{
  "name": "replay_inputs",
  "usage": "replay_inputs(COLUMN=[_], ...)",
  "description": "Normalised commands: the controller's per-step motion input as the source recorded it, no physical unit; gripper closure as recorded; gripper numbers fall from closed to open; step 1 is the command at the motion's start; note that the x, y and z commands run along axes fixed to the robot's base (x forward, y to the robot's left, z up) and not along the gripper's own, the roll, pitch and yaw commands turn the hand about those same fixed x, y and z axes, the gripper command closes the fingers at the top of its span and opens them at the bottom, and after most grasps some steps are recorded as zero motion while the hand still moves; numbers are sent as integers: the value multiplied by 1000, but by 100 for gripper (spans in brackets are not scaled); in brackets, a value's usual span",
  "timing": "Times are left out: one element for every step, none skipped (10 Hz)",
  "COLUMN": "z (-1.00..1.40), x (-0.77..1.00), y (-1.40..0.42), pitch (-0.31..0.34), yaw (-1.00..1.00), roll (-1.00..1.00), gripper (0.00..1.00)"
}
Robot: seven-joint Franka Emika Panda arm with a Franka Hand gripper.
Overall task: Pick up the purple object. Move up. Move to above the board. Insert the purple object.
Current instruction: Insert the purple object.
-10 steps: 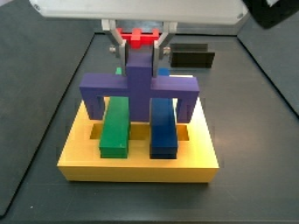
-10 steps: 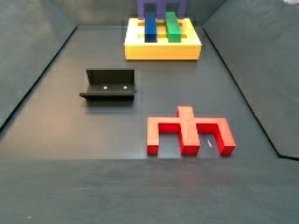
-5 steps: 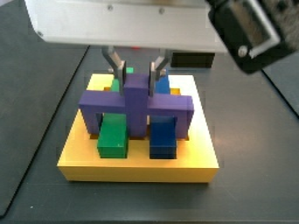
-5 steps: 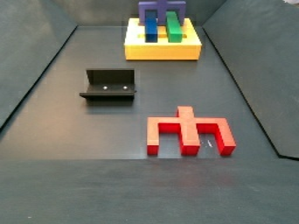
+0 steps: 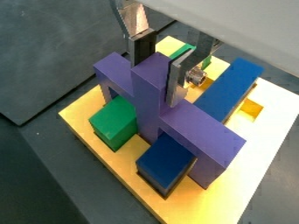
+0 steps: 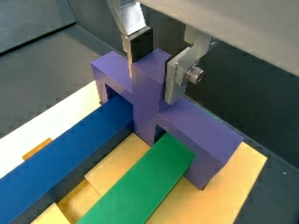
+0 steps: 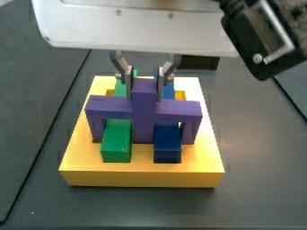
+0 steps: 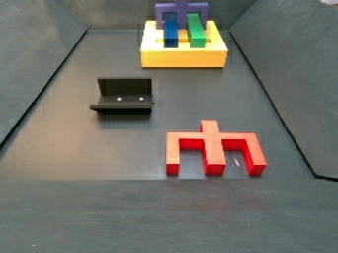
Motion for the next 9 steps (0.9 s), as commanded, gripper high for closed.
replay_inputs(z=[-306, -317, -331, -449, -446, -454, -331, -226, -243], x=[191, 191, 157, 0, -54, -134, 20, 289, 306], y=[0, 0, 0, 40, 9, 106, 86, 0, 0], pitch=[0, 0, 0, -96, -163, -199, -61, 47, 100], yaw=[0, 0, 0, 0, 0, 0, -177, -351, -400], roll=[37, 56, 34, -17, -74, -144, -86, 0, 20], gripper=[100, 100, 100, 100, 100, 100, 100, 100, 100])
